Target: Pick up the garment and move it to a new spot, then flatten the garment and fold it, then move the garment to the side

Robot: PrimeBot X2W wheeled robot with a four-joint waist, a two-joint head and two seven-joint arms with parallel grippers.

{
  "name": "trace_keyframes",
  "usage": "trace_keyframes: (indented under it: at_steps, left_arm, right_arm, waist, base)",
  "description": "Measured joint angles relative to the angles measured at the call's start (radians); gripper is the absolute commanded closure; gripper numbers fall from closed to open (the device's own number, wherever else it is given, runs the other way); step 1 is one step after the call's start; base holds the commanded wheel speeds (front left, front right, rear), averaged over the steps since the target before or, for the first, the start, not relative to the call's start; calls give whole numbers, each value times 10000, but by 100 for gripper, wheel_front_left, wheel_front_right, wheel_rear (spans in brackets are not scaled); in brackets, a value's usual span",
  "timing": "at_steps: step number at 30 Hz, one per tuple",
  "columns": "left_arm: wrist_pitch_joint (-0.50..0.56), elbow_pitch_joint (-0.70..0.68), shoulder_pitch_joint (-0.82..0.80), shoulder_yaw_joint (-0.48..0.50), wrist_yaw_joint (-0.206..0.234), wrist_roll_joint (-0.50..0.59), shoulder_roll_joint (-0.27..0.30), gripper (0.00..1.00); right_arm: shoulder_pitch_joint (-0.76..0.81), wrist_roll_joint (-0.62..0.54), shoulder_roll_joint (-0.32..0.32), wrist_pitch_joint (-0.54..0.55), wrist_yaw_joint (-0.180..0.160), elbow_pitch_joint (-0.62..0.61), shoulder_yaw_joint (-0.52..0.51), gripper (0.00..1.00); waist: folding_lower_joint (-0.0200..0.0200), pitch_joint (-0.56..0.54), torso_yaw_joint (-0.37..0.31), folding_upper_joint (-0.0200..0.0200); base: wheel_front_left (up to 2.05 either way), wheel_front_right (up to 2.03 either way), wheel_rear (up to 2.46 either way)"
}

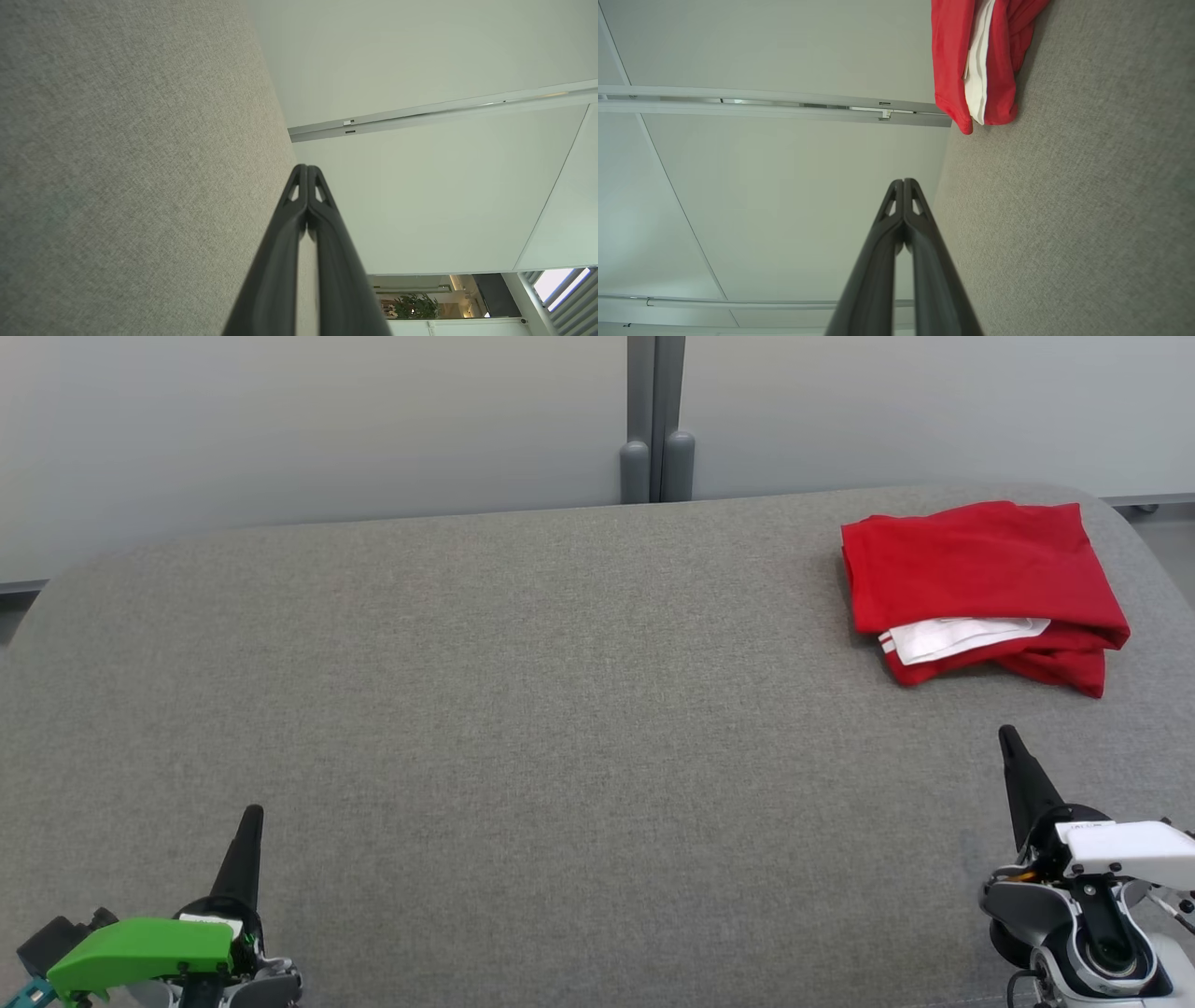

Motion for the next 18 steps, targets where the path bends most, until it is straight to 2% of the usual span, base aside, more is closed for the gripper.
trace_keyframes:
  at_steps: [10, 18]
  left_arm:
    - [322, 199, -310, 136, -213, -1166, 2, 100]
    - [332, 261, -397, 192, -255, -1383, 2, 100]
  right_arm:
    - [-205, 1252, -8, 226, 226, 134, -345, 100]
    - [-218, 1333, -10, 274, 305, 201, -366, 100]
  waist:
    - [0, 44, 30, 0]
    - [0, 43, 30, 0]
  base:
    - [0, 0, 0]
    - [0, 0, 0]
